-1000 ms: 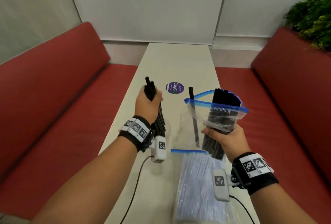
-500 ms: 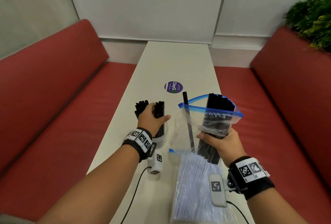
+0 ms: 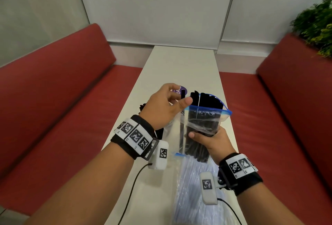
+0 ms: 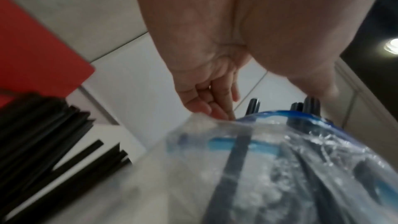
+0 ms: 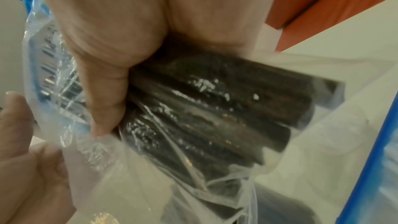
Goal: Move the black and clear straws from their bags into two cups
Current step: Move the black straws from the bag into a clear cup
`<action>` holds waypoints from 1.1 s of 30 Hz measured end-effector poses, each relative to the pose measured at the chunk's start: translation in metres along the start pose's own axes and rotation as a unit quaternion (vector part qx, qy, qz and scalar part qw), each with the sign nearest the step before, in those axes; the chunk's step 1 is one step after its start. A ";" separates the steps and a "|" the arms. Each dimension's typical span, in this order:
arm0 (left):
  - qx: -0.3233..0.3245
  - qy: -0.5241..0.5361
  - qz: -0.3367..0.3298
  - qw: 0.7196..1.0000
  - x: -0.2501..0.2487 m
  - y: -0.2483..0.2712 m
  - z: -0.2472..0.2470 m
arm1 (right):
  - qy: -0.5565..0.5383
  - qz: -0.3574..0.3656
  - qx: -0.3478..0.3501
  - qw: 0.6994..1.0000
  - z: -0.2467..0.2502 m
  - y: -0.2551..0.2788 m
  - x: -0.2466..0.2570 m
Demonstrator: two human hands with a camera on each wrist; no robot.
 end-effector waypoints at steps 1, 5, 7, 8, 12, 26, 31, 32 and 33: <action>0.028 -0.008 0.006 1.000 0.000 0.001 -0.006 | -0.002 0.007 0.005 1.000 -0.002 0.000 0.003; 0.097 0.024 0.007 0.995 -0.009 0.007 -0.023 | 0.001 0.024 0.044 0.999 -0.010 -0.001 0.012; 0.093 0.057 0.017 0.994 -0.011 0.008 -0.024 | 0.020 0.032 0.069 0.997 -0.014 -0.002 0.014; 0.091 0.066 0.025 0.993 -0.013 0.008 -0.025 | 0.034 0.038 0.079 0.996 -0.016 -0.002 0.016; 0.063 0.118 0.052 0.990 -0.010 0.007 -0.023 | 0.057 0.048 0.067 0.995 -0.016 -0.001 0.019; -0.014 0.093 -0.004 0.996 -0.025 0.004 0.005 | 0.073 -0.053 0.071 0.993 -0.016 0.008 0.008; 0.032 0.123 0.010 0.992 -0.019 -0.001 -0.006 | 0.034 -0.060 0.044 0.997 -0.021 0.008 0.010; 0.046 0.119 0.009 0.992 -0.019 -0.002 -0.008 | 0.028 -0.064 0.041 0.997 -0.020 0.007 0.009; 0.055 0.115 0.009 0.992 -0.019 -0.003 -0.009 | 0.025 -0.067 0.036 0.997 -0.018 0.006 0.007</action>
Point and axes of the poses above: each hand's wrist, its own y-axis away from the middle knuckle, its own z-axis out of the back of the hand, x = y × z, the point moved 9 cm from there along -y, towards the middle knuckle, and after that the axes turned 11 degrees about y, right-handed, at the moved point
